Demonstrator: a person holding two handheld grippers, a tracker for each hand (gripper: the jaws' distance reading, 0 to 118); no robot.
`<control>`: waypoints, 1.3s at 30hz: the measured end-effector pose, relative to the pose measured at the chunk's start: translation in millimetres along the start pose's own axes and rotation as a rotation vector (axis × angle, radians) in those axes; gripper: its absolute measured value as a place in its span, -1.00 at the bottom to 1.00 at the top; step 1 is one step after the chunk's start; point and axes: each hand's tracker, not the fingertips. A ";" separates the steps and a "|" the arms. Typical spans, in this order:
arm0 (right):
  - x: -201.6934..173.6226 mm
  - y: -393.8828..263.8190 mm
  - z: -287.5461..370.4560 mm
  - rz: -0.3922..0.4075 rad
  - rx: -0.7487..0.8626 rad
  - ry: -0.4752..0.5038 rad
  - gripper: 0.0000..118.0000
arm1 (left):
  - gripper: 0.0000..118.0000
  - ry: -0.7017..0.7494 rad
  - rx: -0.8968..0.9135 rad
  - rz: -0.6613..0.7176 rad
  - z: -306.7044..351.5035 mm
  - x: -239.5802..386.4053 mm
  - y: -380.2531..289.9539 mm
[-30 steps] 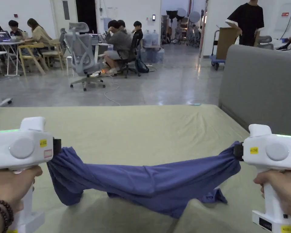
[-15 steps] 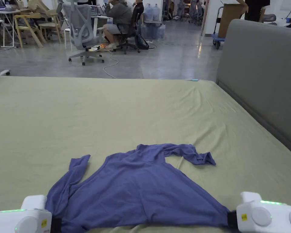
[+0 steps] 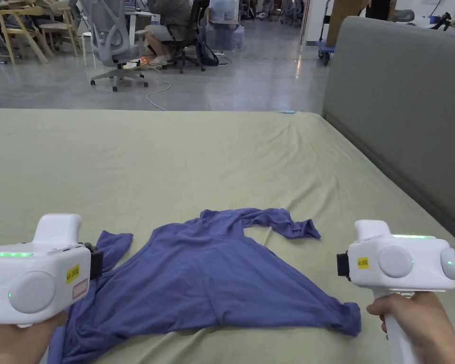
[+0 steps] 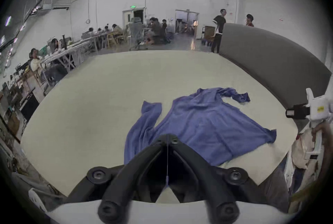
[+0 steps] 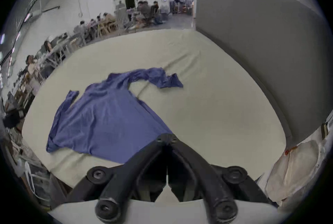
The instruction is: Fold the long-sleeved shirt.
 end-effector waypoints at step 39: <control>20.9 -29.8 -134.0 -0.210 -0.350 -0.064 -0.96 | 0.94 -0.054 -0.429 -0.254 -384.4 58.3 100.3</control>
